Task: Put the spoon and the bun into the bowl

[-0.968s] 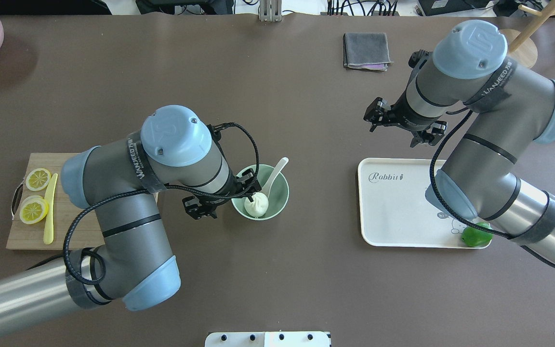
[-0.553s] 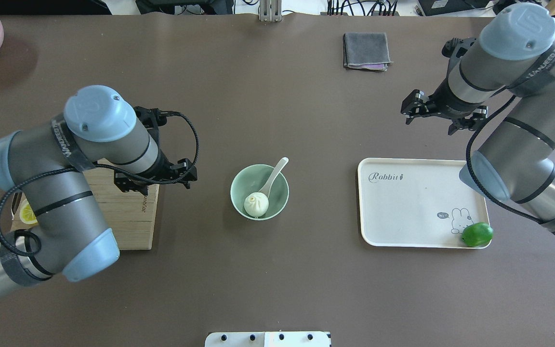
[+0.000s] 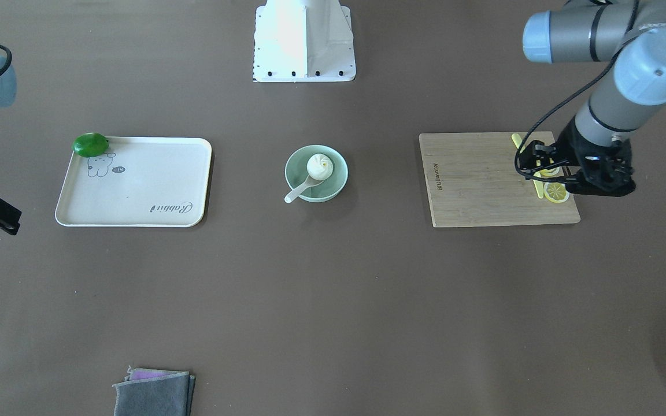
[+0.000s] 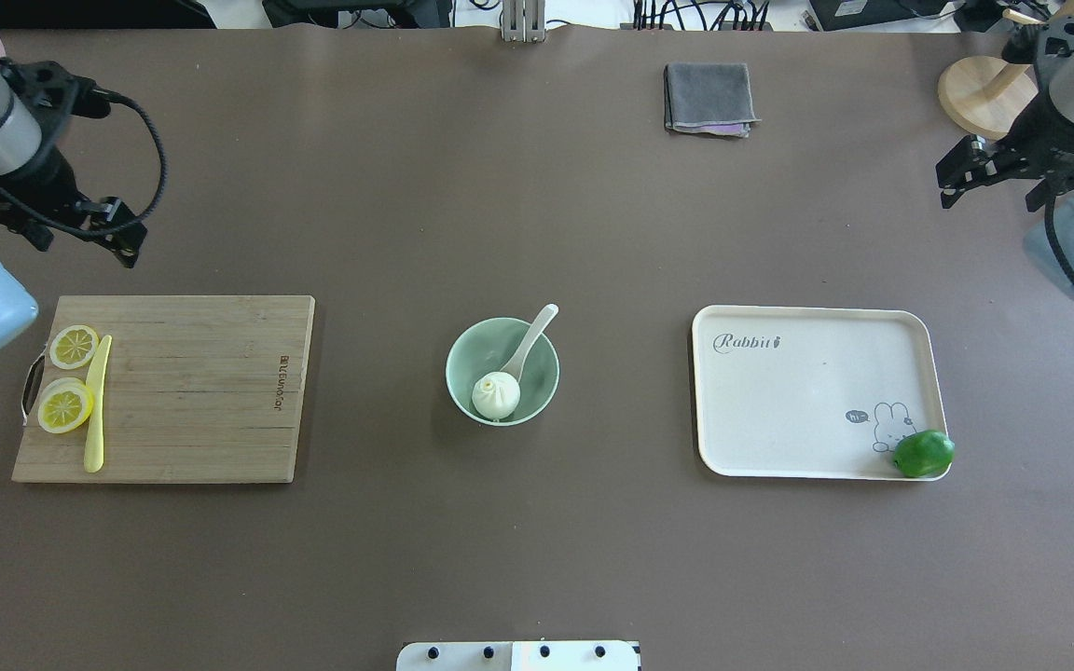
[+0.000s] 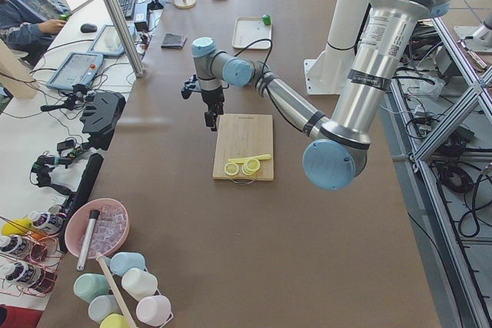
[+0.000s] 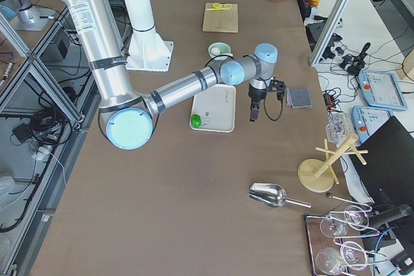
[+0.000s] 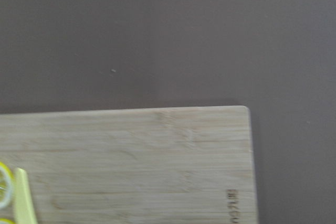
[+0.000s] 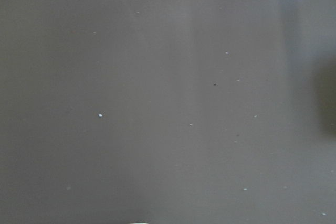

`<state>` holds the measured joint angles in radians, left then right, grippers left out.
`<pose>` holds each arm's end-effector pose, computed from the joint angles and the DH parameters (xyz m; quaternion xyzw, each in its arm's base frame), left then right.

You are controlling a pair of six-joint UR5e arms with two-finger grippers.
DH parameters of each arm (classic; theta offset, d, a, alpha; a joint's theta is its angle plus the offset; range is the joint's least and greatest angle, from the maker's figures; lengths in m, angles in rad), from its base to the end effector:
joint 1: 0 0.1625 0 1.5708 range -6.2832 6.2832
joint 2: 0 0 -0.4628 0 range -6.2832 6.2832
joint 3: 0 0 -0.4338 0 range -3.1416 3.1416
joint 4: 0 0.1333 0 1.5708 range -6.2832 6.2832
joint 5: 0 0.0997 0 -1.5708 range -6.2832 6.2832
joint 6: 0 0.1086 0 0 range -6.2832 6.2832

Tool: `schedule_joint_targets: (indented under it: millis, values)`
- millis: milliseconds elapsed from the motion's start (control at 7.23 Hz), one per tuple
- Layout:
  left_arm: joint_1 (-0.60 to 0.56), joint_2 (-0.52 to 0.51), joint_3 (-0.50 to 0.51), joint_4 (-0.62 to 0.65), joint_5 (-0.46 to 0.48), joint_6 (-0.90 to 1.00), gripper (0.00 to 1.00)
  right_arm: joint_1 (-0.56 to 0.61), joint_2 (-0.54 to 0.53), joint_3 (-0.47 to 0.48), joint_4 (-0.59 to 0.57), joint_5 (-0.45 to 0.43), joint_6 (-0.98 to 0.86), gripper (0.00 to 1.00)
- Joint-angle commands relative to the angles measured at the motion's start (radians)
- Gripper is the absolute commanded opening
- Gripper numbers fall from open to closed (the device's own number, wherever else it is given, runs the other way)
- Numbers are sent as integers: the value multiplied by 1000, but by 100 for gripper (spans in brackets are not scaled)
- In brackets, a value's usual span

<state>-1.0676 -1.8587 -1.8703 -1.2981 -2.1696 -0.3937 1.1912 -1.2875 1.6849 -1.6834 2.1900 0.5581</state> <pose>0.2334 -0.5736 0.4203 0.0086 0.3274 0.0978 0.9398 -0.1755 -0.6297 0.4958 -0.0157 -0.3301 0.0410 0.9429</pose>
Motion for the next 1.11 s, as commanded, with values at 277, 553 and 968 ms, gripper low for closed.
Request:
schedule_joint_targets:
  millis: [277, 553, 968]
  values:
    - [-182, 200, 11, 7, -56, 286, 97, 274, -44, -200, -10, 93, -499, 100]
    - [-230, 213, 17, 3, -58, 318, 97, 269, -39, -218, -9, 68, -526, 100]
    - [-235, 205, 48, 3, -61, 300, 97, 259, -36, -226, -9, 48, -587, 100]
